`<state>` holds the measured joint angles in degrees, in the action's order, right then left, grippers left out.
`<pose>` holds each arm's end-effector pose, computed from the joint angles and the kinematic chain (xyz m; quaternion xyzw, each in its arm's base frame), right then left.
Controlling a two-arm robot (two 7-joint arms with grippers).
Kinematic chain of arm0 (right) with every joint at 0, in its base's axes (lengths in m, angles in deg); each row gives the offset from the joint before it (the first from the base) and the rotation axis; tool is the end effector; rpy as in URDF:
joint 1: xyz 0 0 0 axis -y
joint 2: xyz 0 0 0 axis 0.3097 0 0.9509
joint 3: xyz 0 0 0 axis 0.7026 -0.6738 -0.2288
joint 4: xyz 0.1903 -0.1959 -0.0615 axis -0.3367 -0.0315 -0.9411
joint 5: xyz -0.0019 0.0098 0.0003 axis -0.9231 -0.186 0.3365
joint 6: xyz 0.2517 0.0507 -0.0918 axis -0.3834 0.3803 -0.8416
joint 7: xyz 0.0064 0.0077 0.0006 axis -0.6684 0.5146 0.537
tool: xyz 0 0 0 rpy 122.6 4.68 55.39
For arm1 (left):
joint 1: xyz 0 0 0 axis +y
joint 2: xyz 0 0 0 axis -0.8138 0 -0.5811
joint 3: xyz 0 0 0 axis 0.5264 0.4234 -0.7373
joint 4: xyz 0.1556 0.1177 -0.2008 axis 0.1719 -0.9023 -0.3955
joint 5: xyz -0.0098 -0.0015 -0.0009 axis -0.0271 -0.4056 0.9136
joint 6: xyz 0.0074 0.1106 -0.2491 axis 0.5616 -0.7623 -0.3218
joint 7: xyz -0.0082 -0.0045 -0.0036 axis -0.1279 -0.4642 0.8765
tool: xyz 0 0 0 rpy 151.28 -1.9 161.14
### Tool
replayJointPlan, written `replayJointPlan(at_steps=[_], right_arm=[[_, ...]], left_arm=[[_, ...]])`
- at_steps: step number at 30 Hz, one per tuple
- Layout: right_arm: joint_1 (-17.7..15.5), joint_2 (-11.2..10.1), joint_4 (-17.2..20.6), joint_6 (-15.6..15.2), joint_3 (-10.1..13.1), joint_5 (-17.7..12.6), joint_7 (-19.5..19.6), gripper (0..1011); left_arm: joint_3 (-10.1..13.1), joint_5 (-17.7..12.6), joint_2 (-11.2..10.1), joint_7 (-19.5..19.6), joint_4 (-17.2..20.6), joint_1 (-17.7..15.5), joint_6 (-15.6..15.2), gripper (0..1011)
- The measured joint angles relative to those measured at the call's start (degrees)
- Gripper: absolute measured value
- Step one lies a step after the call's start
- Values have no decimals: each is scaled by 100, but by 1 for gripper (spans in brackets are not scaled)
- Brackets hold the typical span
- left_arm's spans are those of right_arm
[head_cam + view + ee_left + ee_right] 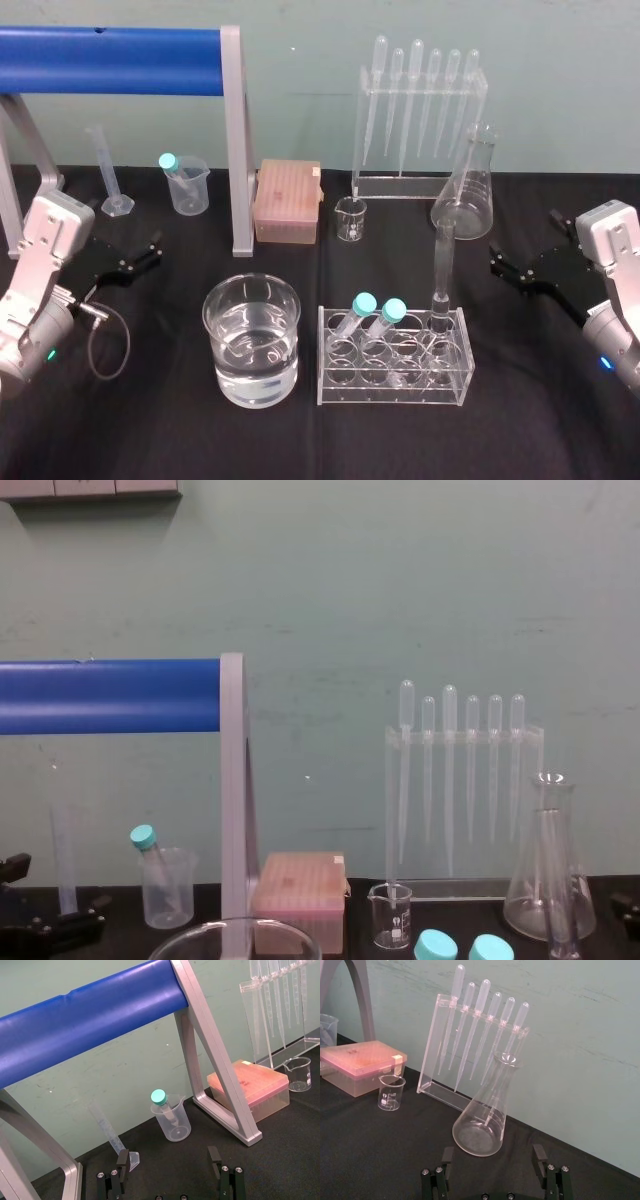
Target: Hold the test tube with one hand and immerse one end into the beaker, then return it to the test tube rack.
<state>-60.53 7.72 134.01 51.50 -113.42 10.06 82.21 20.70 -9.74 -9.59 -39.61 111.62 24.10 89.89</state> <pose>0.3223 -0.0864 -0.2871 -0.1415 -0.1325 -0.5800 0.7913 0.3222 0.0864 -0.2871 0.1416 -0.1324 0.5799 0.7913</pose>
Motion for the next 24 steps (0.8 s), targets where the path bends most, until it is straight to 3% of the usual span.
replayJointPlan(at_steps=[7,10,13,16,17,19,24], right_arm=[[-24,8,25,-8,93,-125,-85,1000],[-88,29,148,-15,415,-708,-452,1000],[-122,34,255,35,625,-1025,-663,1000],[-163,37,483,134,925,-1591,-1133,1000],[-163,37,483,134,925,-1591,-1133,1000],[-181,17,677,204,1069,-1998,-1634,1000],[-211,-73,957,295,1124,-2449,-2542,1000]], left_arm=[[0,0,0,0,0,0,0,1000],[0,0,0,0,0,0,0,1000],[0,0,0,0,0,0,0,1000],[0,0,0,0,0,0,0,1000],[0,0,0,0,0,0,0,1000],[0,0,0,0,0,0,0,1000],[0,0,0,0,0,0,0,1000]])
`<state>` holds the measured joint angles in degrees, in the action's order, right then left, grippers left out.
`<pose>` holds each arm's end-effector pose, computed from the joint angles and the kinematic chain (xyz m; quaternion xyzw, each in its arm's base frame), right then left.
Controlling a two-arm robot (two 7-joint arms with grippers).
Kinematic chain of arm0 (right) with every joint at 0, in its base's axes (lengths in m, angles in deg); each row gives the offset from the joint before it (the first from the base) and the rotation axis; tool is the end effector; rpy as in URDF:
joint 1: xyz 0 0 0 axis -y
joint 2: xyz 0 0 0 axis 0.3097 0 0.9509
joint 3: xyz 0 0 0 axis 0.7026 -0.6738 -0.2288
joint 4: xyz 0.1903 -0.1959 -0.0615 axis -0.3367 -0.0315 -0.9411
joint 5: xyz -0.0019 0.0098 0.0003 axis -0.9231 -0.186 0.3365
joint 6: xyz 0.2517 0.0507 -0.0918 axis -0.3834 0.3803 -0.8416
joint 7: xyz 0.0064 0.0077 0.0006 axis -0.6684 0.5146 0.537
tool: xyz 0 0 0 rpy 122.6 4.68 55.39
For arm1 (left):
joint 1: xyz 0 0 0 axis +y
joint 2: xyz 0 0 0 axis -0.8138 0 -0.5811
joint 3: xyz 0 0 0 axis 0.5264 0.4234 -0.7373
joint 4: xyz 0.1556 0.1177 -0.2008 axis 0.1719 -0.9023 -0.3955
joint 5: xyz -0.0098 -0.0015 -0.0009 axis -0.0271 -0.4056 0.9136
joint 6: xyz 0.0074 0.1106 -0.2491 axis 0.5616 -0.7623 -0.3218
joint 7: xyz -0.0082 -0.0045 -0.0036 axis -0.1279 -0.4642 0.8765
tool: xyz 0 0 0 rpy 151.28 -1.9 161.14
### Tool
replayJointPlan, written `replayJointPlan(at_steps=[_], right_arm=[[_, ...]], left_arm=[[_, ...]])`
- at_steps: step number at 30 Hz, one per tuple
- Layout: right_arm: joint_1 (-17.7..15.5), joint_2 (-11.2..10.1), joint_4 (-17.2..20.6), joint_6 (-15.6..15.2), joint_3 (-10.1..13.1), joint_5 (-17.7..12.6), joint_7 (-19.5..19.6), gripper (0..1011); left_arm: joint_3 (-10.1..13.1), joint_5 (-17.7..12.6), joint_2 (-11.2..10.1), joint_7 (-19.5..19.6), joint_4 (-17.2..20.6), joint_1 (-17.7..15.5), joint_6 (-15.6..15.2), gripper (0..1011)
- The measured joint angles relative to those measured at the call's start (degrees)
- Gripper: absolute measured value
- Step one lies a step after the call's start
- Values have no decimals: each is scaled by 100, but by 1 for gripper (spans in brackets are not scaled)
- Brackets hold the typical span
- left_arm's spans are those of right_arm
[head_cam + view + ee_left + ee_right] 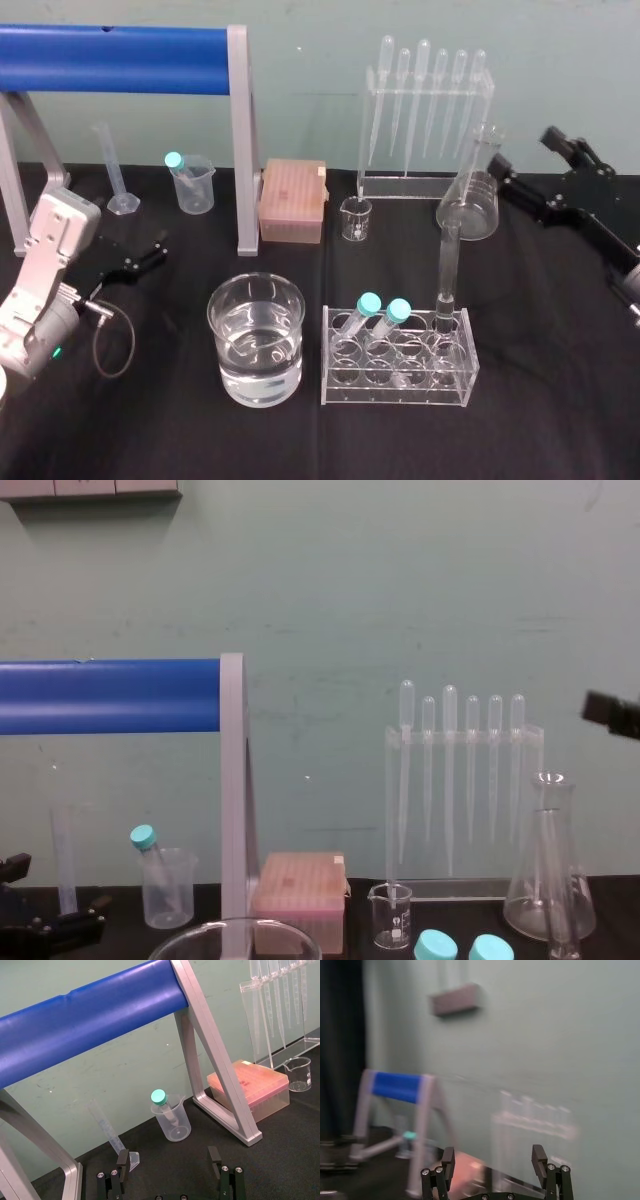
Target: Hold the test tube with one hand and immerse one end into the beaker, then return it to the test tube rack.
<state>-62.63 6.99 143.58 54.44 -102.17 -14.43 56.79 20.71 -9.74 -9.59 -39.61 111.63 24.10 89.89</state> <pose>0.3243 -0.1063 -0.2258 0.0779 -0.0597 -0.4538 0.8857 0.3222 0.0864 -0.2871 0.1416 -0.1324 0.5798 0.7913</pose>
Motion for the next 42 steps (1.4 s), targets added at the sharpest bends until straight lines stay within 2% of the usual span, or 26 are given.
replayJointPlan(at_steps=[1,5,10,18,30,42], right_arm=[[-12,-28,79,36,-14,-104,-298,1000],[-24,-73,211,40,-107,-238,-871,1000],[-17,-90,227,-131,-237,-255,-1189,1000],[96,-11,-17,-361,-392,-143,-1228,1000],[273,156,-447,-693,-618,142,-1041,1000],[281,167,-531,-883,-692,154,-1068,1000]], left_arm=[[0,0,0,0,0,0,0,1000],[0,0,0,0,0,0,0,1000],[0,0,0,0,0,0,0,1000],[0,0,0,0,0,0,0,1000],[0,0,0,0,0,0,0,1000],[0,0,0,0,0,0,0,1000]])
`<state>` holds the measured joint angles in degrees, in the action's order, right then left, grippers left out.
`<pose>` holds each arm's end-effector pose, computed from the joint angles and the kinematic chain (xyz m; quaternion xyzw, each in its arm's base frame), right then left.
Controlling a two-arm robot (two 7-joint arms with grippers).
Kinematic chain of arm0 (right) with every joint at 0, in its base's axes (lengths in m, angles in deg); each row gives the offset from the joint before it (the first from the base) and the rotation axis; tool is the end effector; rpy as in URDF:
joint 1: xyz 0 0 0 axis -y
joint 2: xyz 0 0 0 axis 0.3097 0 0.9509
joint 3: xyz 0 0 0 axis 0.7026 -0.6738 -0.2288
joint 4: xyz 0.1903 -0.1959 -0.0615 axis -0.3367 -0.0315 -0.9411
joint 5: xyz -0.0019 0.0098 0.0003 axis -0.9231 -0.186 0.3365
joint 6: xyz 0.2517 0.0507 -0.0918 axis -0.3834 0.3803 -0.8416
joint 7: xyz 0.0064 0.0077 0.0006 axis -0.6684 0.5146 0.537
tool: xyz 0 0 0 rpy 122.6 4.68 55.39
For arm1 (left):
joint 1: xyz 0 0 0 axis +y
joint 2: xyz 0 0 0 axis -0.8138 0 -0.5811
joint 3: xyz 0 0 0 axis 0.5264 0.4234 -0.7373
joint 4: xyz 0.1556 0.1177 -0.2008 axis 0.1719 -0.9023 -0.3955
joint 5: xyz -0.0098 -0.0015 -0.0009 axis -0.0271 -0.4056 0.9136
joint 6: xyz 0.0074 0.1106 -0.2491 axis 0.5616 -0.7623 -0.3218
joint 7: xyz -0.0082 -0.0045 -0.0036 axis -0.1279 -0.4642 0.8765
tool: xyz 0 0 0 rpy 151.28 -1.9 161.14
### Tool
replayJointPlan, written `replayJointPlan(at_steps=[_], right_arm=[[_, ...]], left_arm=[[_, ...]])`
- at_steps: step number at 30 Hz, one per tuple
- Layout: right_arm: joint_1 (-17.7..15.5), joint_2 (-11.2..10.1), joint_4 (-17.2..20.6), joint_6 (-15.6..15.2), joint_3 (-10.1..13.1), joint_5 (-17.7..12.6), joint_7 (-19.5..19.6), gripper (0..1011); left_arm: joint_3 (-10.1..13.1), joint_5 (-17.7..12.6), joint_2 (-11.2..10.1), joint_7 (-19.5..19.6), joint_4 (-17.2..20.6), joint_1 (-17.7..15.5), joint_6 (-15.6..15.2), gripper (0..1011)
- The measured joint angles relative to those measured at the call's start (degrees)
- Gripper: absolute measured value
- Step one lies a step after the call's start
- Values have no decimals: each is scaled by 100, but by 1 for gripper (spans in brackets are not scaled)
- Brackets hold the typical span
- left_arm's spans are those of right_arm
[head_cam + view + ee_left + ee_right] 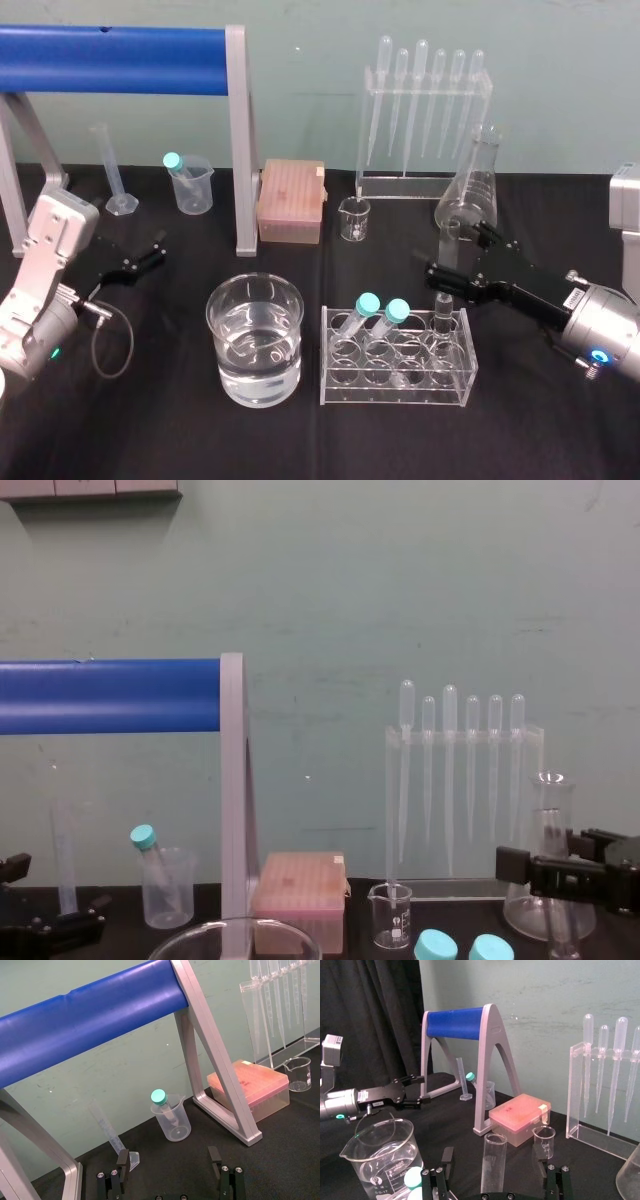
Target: Hold the test tube with one hand and immerse one end into the beaker, then return it to the test tube rack.
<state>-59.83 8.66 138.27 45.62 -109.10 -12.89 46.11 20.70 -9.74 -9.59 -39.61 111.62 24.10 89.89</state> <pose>0.3318 -0.0852 -0.2559 -0.0028 0.0313 -0.3471 0.9373 0.3222 0.0864 -0.2871 0.1416 -0.1324 0.5799 0.7913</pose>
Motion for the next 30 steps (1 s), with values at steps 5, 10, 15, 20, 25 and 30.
replayJointPlan(at_steps=[5,10,15,20,25,30], right_arm=[[-2,-6,-3,-40,-11,-16,-7,1000],[-9,-8,-7,-53,-16,-29,0,1000],[-17,-7,-4,-56,-8,-38,6,1000],[-17,-8,-2,-56,-5,-38,5,1000],[-15,-8,0,-56,-5,-38,5,1000],[-13,-8,0,-56,-5,-37,5,932]], left_arm=[[0,0,0,0,0,0,0,1000],[0,0,0,0,0,0,0,1000],[0,0,0,0,0,0,0,1000],[0,0,0,0,0,0,0,1000],[0,0,0,0,0,0,0,1000],[0,0,0,0,0,0,0,1000]])
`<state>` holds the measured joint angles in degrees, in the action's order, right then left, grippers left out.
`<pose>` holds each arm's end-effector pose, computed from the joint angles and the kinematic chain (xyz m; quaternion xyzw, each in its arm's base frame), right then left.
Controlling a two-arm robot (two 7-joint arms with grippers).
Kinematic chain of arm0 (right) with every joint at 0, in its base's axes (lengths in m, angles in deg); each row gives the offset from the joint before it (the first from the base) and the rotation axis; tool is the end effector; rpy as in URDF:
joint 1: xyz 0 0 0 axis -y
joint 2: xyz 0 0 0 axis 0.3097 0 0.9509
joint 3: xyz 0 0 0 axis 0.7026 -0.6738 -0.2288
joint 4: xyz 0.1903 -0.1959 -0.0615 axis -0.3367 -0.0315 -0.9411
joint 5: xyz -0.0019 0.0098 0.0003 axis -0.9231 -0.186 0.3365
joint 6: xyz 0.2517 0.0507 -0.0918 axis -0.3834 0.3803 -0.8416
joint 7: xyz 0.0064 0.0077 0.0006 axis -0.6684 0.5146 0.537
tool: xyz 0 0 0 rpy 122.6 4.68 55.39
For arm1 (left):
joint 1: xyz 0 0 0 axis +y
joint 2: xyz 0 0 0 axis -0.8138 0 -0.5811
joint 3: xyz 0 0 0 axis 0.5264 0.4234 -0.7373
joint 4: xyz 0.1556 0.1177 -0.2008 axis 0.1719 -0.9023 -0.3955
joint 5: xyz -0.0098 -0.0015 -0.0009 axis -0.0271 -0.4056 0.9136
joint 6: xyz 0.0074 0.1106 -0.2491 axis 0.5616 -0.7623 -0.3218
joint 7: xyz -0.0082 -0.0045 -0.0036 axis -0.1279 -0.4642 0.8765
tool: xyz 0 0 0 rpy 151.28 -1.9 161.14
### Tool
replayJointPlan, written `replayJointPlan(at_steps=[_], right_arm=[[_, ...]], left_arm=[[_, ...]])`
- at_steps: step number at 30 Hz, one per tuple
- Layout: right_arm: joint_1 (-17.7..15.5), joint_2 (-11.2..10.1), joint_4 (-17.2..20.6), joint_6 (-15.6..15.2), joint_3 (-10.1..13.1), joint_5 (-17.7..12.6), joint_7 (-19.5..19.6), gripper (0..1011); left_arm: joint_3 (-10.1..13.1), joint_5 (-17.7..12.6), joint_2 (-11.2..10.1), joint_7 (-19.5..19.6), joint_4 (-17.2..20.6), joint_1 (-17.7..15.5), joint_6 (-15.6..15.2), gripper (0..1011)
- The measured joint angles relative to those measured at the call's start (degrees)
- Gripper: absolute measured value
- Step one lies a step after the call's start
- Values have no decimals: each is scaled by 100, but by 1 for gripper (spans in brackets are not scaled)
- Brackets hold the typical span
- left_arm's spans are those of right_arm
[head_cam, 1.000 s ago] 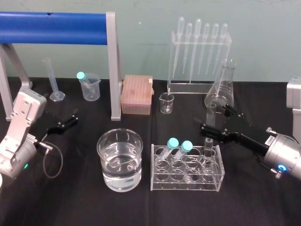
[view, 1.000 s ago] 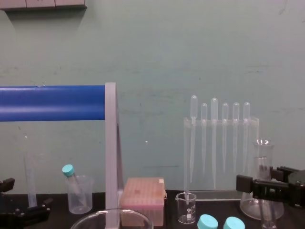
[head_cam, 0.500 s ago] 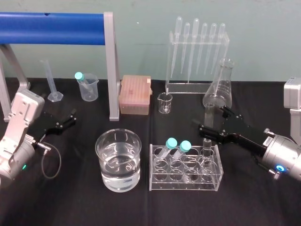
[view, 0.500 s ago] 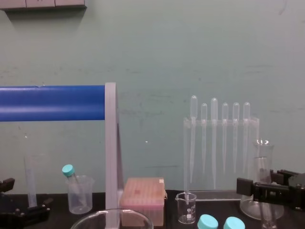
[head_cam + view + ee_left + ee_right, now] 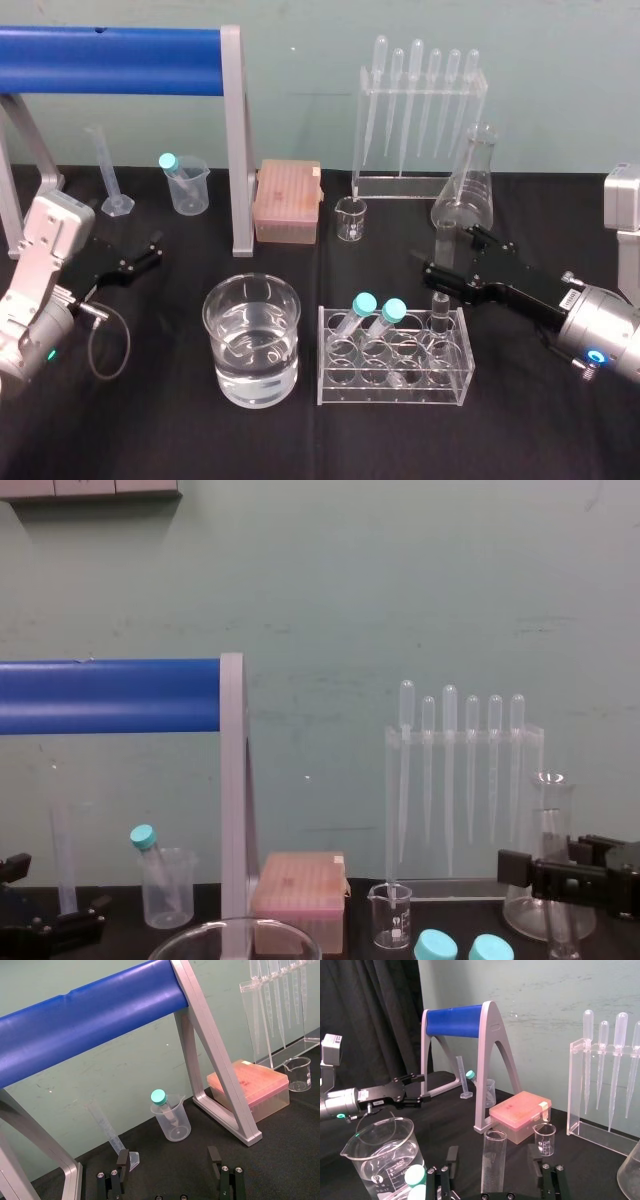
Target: Hold the test tube with one hand and immerse one end into the beaker, then return it to the test tube rack.
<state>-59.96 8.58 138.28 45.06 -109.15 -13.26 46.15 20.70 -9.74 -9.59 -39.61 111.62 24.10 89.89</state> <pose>0.3311 -0.0854 -0.2568 -0.0042 0.0382 -0.3472 0.9370 0.3222 0.0864 -0.2871 0.1416 -0.1324 0.5799 0.7913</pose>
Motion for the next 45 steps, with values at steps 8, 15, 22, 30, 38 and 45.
replayJointPlan(at_steps=[8,15,22,30,38,45], right_arm=[[1,0,0,3,0,0,0,715],[1,0,0,6,0,0,-1,492],[1,0,1,7,0,-2,-6,255],[1,0,2,8,0,-1,-7,226],[1,0,1,8,0,0,-7,226],[17,6,15,-21,69,-270,-158,226]], left_arm=[[0,0,0,0,0,0,0,1000],[0,0,0,0,0,0,0,1000],[0,0,0,0,0,0,0,1000],[0,0,0,0,0,0,0,1000],[0,0,0,0,0,0,0,1000],[0,0,0,0,0,0,0,1000]])
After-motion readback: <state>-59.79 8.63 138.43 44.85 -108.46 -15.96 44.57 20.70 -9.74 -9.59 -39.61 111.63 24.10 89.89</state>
